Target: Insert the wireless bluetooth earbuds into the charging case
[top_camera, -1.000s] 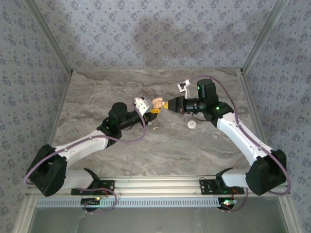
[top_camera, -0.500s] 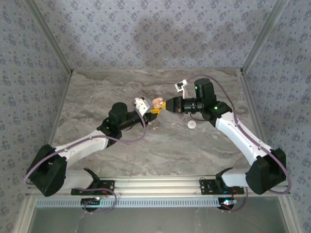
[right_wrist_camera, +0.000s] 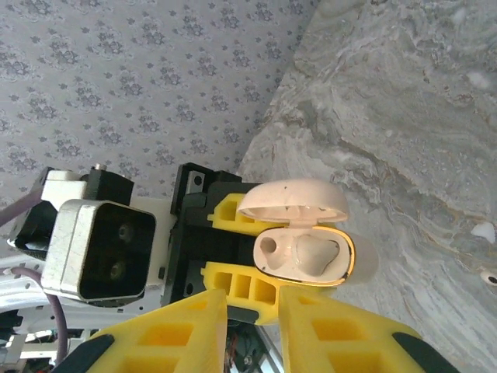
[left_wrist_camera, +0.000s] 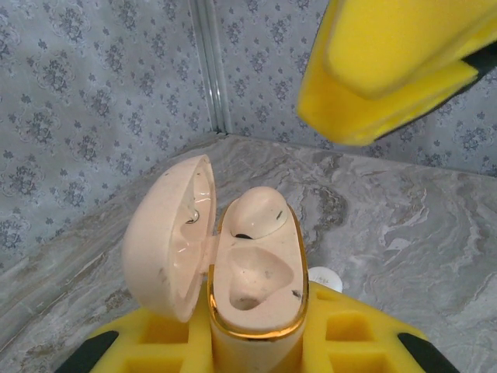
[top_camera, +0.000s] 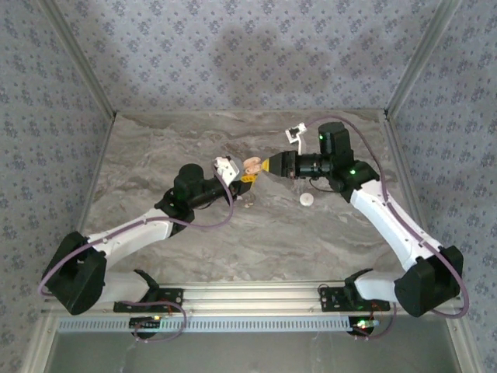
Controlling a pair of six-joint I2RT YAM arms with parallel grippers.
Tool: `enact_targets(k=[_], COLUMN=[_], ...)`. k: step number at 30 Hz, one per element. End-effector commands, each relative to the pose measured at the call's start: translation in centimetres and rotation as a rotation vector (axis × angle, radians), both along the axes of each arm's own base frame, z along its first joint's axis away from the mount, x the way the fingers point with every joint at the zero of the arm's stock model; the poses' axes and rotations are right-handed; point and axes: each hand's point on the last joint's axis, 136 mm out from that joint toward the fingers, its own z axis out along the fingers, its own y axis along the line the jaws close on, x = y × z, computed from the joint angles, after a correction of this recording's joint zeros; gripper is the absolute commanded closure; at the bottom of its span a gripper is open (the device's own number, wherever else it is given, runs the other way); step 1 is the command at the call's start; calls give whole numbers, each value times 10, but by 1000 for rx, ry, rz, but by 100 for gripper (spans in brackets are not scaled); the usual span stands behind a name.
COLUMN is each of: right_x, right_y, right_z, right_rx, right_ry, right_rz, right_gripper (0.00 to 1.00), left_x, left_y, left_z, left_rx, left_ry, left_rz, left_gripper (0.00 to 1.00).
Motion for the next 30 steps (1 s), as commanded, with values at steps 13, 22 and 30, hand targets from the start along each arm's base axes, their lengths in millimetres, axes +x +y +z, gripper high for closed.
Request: enact_targets(k=[13,22,30], right_x=[33,33,26], right_y=[-26,-1,12], right_z=[-52,-79,-127], right_rx=[-328,-532,-652], right_ry=[60,-443,-833], right_rz=[-167,277,828], right_gripper=[64,62,59], left_x=[16,23,24], left_y=[63,108,140], left_z=[-3,-20,-33], left_rx=[-53,-33,-23], left_ry=[84,160,198], left_rz=[186,343,439], left_gripper=[83,83,83])
